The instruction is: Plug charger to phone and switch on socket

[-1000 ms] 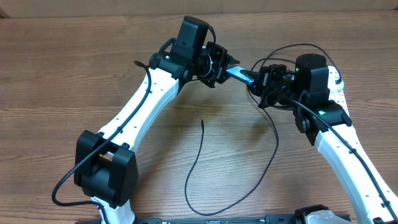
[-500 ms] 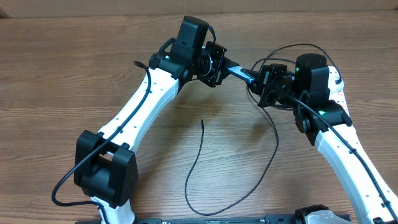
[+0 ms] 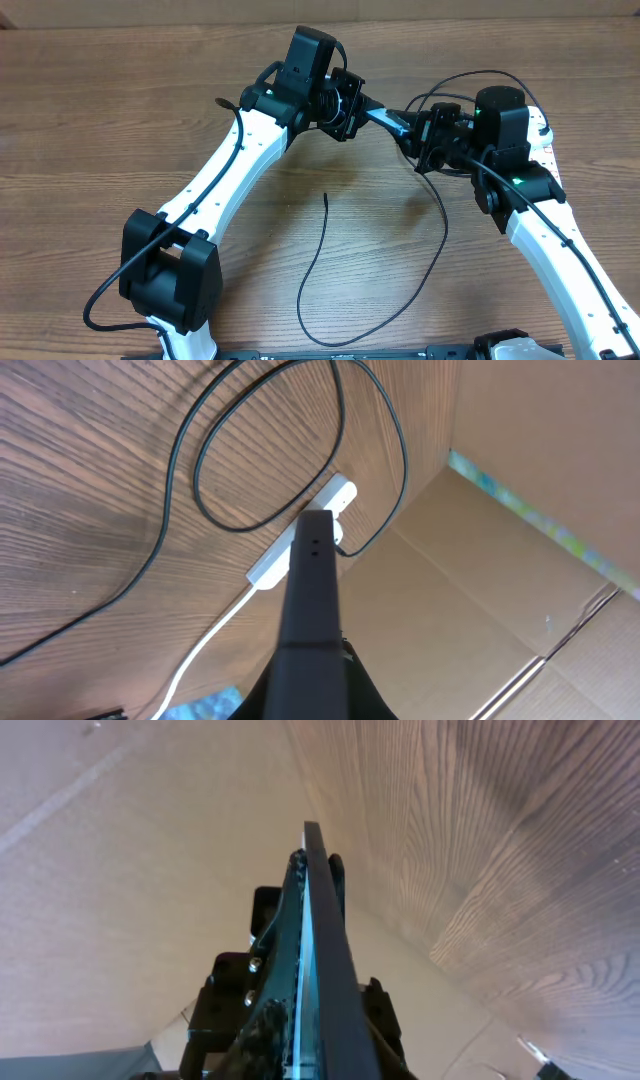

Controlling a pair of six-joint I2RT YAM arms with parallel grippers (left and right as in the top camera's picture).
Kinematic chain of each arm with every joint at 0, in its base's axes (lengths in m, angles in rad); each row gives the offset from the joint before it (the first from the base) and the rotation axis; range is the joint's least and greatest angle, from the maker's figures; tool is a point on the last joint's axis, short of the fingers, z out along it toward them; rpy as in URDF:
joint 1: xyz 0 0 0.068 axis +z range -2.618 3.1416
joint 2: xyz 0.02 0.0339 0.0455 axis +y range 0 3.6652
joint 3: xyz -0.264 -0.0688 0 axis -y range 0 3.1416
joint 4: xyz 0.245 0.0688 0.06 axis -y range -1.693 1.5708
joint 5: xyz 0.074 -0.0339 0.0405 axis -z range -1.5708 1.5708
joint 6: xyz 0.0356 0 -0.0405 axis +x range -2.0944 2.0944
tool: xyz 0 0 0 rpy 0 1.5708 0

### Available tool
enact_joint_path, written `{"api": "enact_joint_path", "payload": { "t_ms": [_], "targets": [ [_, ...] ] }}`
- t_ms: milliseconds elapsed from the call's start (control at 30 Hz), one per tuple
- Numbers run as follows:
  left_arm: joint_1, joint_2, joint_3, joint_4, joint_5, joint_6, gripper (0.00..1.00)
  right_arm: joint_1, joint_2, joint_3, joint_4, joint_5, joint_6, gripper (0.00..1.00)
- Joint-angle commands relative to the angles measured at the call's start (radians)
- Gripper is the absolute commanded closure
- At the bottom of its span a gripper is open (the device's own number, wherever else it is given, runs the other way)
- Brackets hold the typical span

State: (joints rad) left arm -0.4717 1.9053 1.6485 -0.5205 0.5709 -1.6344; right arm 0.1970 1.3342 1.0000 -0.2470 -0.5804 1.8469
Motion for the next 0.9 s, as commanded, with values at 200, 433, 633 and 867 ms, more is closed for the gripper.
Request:
{"api": "enact_joint_path", "payload": {
  "t_ms": [200,433,633,867],
  "targets": [
    [0.005,-0.029,0.010,0.002,0.010,0.042,0.95,0.012,-0.008,0.007,0.013,-0.034,-0.050,0.19],
    [0.089,-0.029,0.010,0.000,0.072,0.119,0.96,0.011,-0.008,0.007,0.014,-0.050,-0.130,0.00],
    [0.205,-0.029,0.010,-0.008,0.220,0.319,0.96,0.011,-0.008,0.007,0.011,-0.080,-0.250,0.00],
    [0.348,-0.029,0.010,-0.161,0.402,0.667,0.96,0.011,-0.008,0.007,-0.017,-0.080,-0.421,0.00]
  ]
}}
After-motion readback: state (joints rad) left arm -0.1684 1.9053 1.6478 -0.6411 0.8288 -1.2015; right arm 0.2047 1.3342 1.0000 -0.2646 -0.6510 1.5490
